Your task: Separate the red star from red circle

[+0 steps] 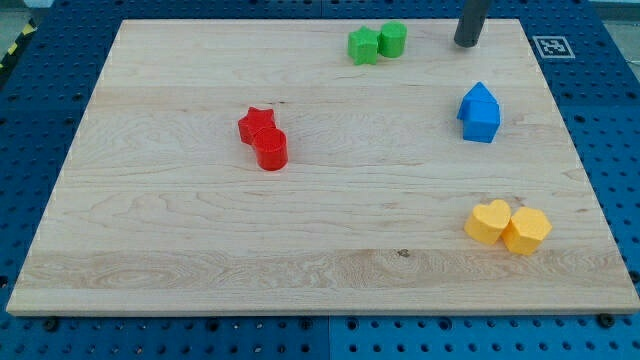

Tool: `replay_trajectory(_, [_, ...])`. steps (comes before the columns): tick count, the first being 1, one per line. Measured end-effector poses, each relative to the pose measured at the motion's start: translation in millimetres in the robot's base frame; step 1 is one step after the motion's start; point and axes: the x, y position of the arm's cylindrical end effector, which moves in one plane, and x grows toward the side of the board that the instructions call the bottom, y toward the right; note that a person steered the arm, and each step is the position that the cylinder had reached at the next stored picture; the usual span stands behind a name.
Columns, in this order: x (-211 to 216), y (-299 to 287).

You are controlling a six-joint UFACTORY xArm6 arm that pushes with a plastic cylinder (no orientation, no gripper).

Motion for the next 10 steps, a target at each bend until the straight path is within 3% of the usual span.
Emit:
replay_trajectory(3, [12, 0])
replay_trajectory(6, [37, -132])
replay_trajectory(8, [71, -177])
replay_trajectory(10, [97, -326])
